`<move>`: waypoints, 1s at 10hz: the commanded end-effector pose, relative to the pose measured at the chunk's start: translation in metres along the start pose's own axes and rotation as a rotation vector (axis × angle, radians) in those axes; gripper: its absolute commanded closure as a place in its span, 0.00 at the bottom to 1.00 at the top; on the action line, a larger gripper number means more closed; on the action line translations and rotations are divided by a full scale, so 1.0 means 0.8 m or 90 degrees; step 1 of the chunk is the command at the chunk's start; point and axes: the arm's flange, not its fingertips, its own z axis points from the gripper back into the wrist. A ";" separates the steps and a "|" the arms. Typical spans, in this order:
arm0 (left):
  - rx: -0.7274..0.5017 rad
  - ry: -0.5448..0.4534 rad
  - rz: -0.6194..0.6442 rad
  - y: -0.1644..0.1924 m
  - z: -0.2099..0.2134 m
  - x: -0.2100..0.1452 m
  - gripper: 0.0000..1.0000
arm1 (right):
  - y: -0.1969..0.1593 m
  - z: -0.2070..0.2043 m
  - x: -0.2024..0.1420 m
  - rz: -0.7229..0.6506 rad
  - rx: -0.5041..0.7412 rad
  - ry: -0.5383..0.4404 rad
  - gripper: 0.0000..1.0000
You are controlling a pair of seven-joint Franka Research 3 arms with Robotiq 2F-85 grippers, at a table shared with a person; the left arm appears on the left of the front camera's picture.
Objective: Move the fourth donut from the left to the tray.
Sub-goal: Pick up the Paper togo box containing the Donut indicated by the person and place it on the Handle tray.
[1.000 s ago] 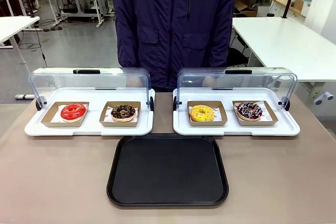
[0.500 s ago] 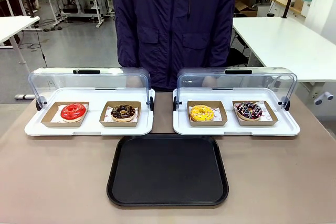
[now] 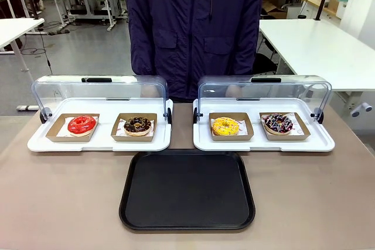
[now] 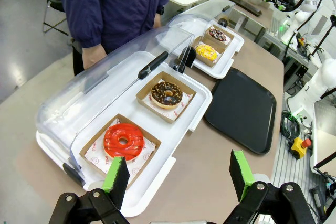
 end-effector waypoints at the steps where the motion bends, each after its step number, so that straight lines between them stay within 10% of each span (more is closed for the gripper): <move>1: -0.004 -0.006 -0.001 -0.001 0.001 0.000 0.00 | -0.006 -0.001 0.004 0.018 -0.001 -0.013 0.00; 10: -0.004 -0.006 -0.001 -0.001 0.001 0.000 0.00 | -0.006 -0.001 0.004 0.018 -0.001 -0.013 0.00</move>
